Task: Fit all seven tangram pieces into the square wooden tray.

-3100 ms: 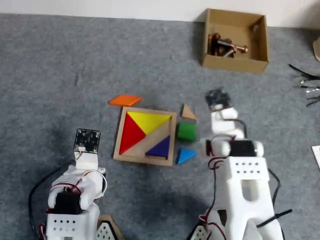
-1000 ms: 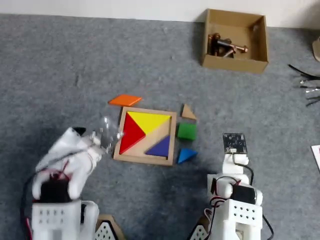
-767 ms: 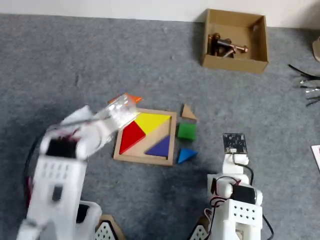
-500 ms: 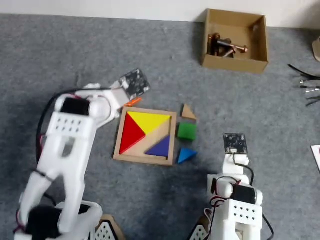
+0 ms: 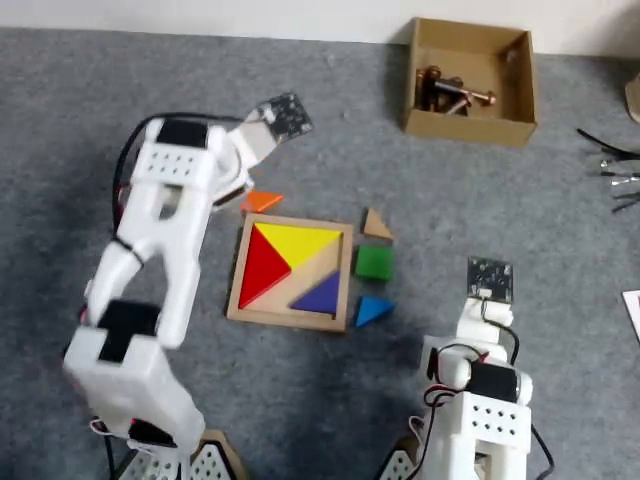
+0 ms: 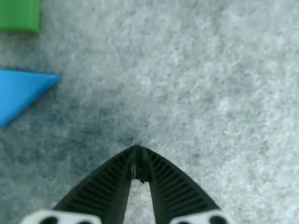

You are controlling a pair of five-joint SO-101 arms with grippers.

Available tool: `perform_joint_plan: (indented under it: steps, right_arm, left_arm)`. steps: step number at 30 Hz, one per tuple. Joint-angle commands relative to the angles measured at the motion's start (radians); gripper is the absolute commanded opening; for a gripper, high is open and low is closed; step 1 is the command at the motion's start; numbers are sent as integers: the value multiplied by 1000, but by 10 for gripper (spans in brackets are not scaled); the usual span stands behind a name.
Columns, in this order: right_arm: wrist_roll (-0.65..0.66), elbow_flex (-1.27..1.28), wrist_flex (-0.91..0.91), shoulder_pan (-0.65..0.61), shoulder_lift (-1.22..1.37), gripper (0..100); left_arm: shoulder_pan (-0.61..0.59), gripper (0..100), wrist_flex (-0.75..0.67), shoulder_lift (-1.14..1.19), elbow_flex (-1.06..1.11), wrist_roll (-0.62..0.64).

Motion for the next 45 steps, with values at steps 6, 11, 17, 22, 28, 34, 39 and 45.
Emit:
perform_joint_plan:
  steps: [6,11,17,22,28,34,39,45]
  right_arm:
    - [-5,-74,25,10,-5,5]
    - [-5,-71,27,-19,-5,5]
    - [-3,-50,24,-21,-7,5]
    - [-2,33,-56,-21,-12,8]
    - [-2,130,-127,-21,-13,9]
    - [-2,130,-127,-21,-13,9]
    - [-2,130,-128,-21,-13,9]
    - [-2,130,-128,-21,-13,9]
  left_arm:
    - [-12,106,141,275,-453,-87]
    - [-12,107,190,435,-667,-92]
    - [-1,282,307,605,-895,-189]
    - [-1,280,315,707,-1059,-189]
    - [-4,280,318,774,-1165,-17]
    - [-31,279,341,774,-1190,196]
    - [-39,277,431,763,-1196,546]
    - [-35,278,450,742,-1115,970]
